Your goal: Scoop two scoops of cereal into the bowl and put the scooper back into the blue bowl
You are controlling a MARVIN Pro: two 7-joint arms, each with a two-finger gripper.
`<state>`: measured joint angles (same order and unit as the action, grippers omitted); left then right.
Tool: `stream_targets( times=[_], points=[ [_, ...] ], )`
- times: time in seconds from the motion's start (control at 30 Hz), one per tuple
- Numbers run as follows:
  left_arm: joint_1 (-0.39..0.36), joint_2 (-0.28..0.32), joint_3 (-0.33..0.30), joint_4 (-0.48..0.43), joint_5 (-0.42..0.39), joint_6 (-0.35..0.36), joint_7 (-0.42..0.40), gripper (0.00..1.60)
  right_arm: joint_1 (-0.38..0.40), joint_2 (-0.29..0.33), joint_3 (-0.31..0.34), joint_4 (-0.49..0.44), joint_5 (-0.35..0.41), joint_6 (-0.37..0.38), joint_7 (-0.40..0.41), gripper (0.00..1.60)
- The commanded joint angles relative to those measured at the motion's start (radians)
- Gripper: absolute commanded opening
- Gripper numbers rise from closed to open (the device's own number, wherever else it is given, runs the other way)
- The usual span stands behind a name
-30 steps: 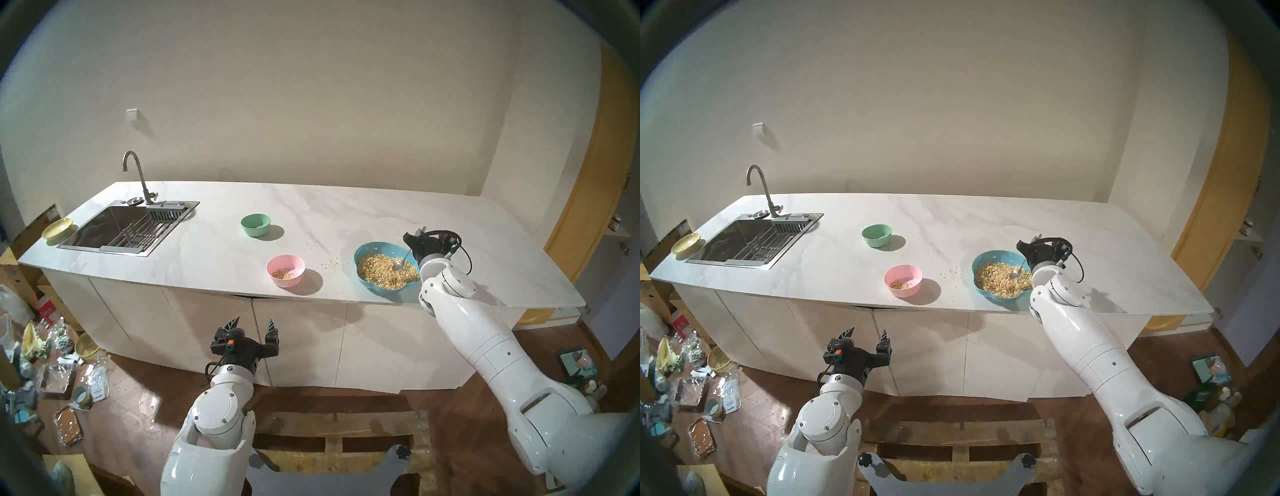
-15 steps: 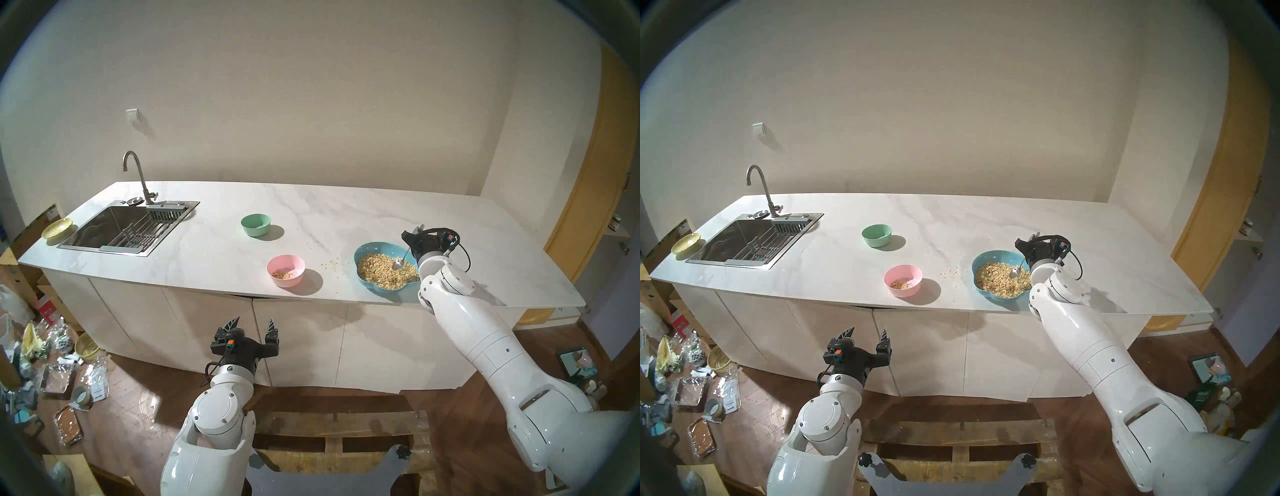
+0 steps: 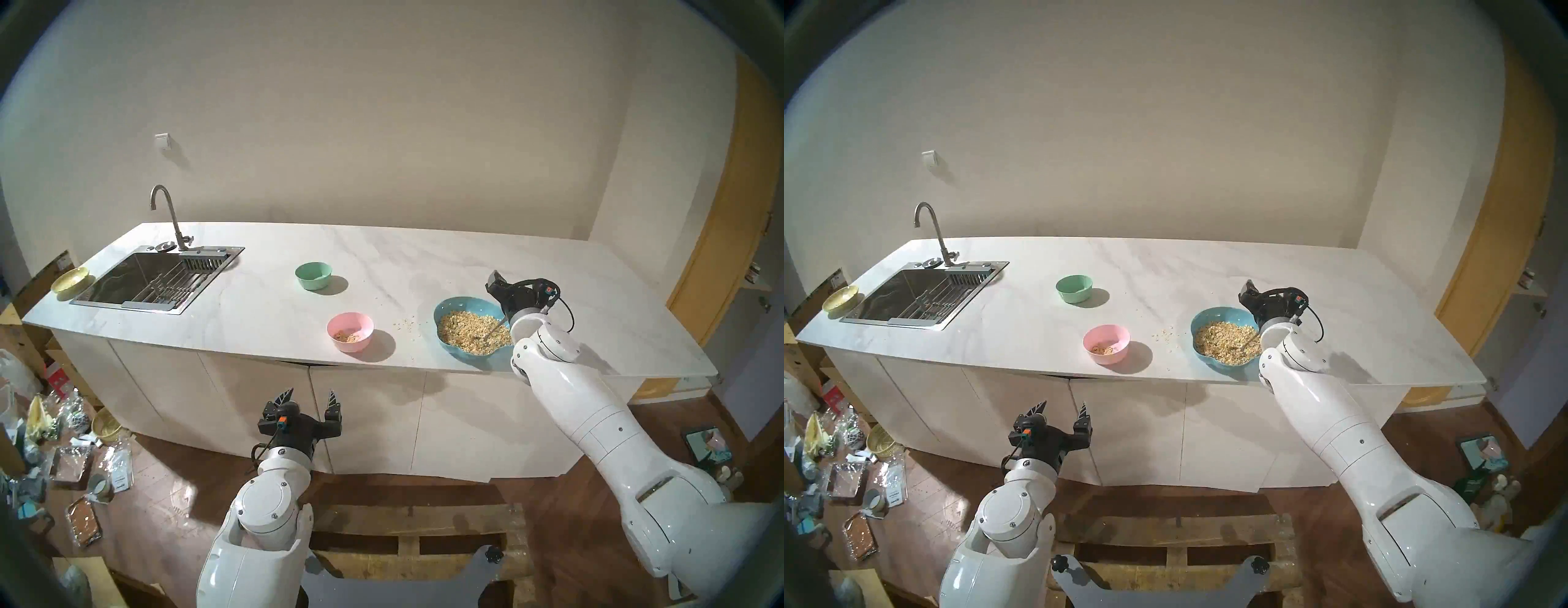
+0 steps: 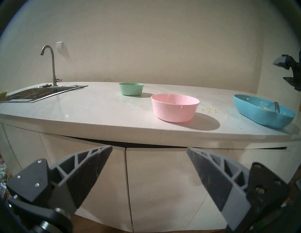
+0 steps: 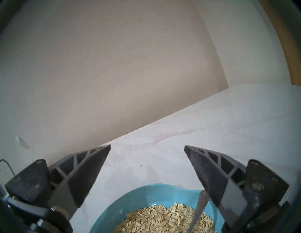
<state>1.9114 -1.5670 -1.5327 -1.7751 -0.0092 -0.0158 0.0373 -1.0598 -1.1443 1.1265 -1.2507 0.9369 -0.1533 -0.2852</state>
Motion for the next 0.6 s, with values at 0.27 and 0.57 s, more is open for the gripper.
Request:
stream_targets(
  times=[0.27, 0.57],
  points=[
    [-0.005, 0.0, 0.002, -0.027, -0.002, -0.006, -0.005, 1.6, -0.024, 0.138, -0.074, -0.16, -0.294, -0.072, -0.083, 1.6],
    [-0.004, 0.001, 0.003, -0.029, -0.003, -0.005, -0.005, 1.6, -0.144, 0.216, -0.038, -0.287, -0.346, -0.052, -0.142, 1.6]
  ],
)
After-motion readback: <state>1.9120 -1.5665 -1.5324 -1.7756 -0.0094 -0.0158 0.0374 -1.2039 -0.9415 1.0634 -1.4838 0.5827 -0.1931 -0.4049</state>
